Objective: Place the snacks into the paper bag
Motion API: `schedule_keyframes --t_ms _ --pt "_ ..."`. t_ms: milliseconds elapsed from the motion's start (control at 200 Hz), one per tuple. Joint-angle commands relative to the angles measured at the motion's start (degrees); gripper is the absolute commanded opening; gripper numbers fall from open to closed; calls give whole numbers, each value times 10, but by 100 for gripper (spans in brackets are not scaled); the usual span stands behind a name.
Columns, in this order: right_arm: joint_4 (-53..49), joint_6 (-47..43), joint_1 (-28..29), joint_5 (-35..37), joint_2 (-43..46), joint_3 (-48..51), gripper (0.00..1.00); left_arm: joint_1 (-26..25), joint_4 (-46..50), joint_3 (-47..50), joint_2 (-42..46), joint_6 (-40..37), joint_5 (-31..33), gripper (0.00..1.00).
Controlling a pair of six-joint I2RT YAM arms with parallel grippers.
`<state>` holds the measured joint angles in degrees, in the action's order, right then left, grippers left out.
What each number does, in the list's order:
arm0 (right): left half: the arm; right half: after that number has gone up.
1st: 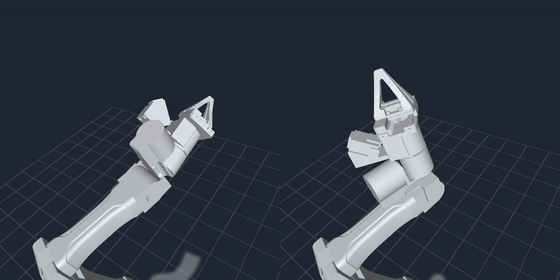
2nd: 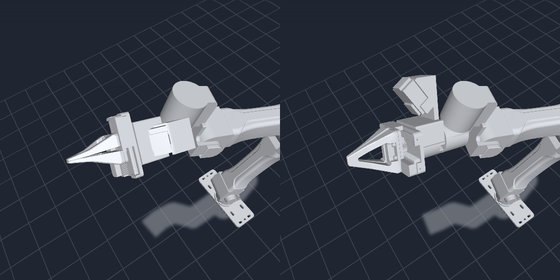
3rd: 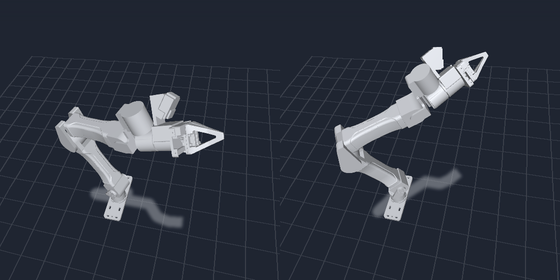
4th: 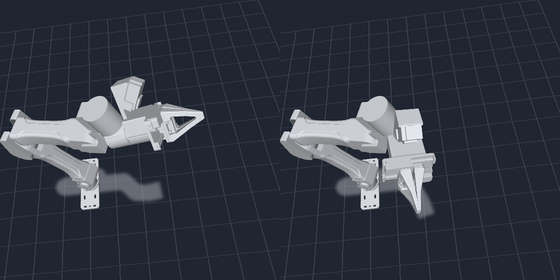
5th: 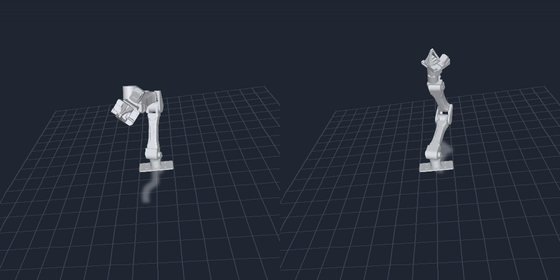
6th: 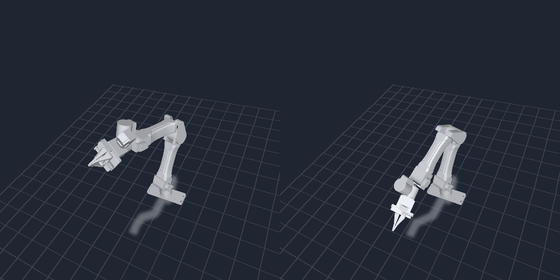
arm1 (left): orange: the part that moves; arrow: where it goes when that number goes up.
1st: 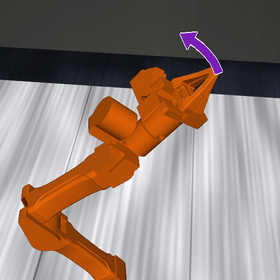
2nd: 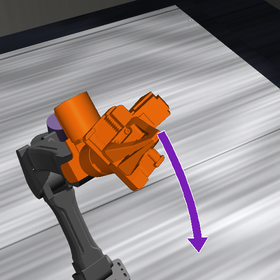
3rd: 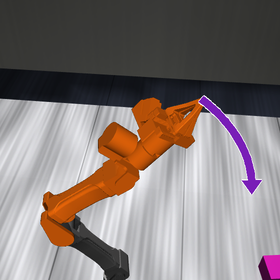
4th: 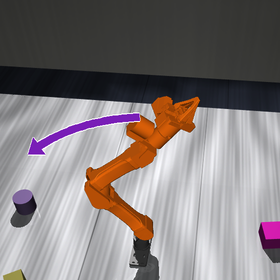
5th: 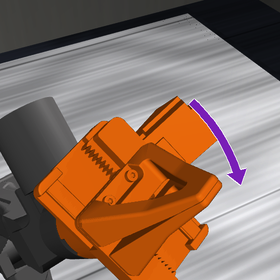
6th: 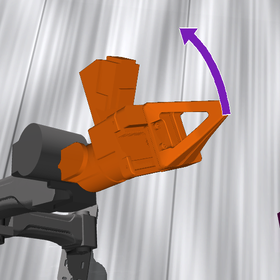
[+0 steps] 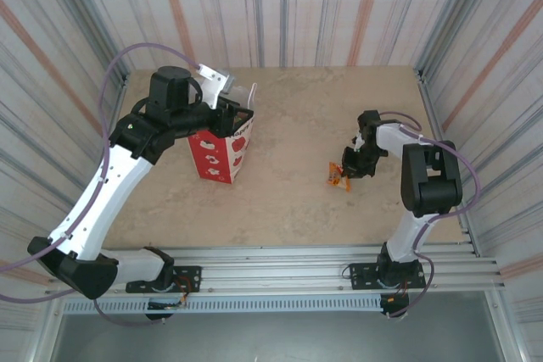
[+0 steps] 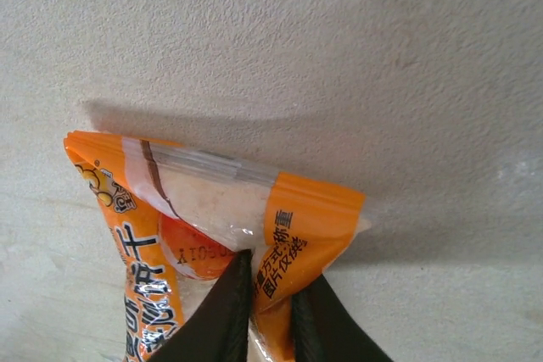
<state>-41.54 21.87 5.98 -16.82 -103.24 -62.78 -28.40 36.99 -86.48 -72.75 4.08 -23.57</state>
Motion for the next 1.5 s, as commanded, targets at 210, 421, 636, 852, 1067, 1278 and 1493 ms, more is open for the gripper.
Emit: schedule_keyframes --t_ms 210,421,636,852,1067,1278,1493 --pt "9 2 14 -15 107 14 3 -10 -1 -1 9 -9 -25 51" --pt "13 13 65 -50 197 -48 1 -11 11 -1 0 7 -71 52" --pt "90 44 129 -85 263 -124 2 -12 16 3 -14 39 -98 52" --pt "187 79 181 -90 303 -145 2 -17 18 -1 -38 56 -113 53" --pt "224 88 222 -82 307 -155 3 -25 -9 -12 -61 67 -143 55" --pt "254 90 247 -98 296 -159 3 -25 -57 -18 -77 82 -147 54" --pt "268 90 261 -111 285 -164 4 -25 -82 -29 -90 88 -163 36"
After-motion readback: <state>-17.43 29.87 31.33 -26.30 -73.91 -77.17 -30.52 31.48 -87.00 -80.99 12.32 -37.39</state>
